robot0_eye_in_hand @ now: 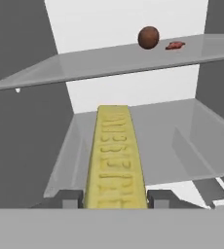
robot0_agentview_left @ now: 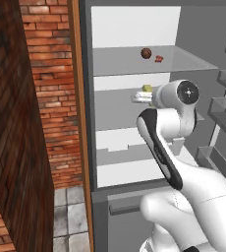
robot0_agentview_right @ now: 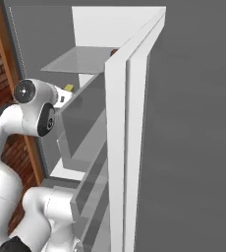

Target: Pick the egg and butter from the fridge and place them by the bowl for mixing.

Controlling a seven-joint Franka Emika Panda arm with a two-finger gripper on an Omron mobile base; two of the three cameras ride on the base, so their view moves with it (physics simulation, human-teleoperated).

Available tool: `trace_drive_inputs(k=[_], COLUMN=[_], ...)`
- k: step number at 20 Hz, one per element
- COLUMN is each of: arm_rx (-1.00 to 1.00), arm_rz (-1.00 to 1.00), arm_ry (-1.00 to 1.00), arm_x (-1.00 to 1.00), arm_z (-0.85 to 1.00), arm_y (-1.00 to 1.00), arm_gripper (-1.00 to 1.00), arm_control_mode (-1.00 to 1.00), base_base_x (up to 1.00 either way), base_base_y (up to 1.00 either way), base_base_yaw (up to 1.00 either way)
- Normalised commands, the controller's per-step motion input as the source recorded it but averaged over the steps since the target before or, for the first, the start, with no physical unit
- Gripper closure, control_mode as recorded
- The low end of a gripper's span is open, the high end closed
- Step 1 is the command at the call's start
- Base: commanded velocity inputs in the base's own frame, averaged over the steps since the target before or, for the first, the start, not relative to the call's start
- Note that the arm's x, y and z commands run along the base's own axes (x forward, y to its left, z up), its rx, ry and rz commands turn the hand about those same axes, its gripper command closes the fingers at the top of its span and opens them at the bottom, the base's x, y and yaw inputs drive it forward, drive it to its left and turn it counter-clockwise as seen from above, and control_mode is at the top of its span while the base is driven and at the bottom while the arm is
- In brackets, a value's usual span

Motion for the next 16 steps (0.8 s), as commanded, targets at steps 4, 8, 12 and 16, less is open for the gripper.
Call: trace_drive_inputs(k=[4,8,12,16], arm_rx=[0.00,0.00,0.00,0.02], arm_rz=[0.00,0.00,0.00,0.00], arm_ry=[0.18,0.19,0.13,0.00], arm_x=[-0.39,-0.27,-0.24,-0.02], arm_z=[-0.43,-0.40,-0.39,-0.06], arm_y=[0.09,0.09,0.03,0.00], arm_gripper=[1.00,1.00,1.00,1.00], arm_control_mode=[-1.00,-1.00,-1.00,-1.00], base_base_x=[0.00,0.00,0.00,0.00], base_base_y=[0.00,0.00,0.00,0.00], base_base_yaw=[0.00,0.00,0.00,0.00])
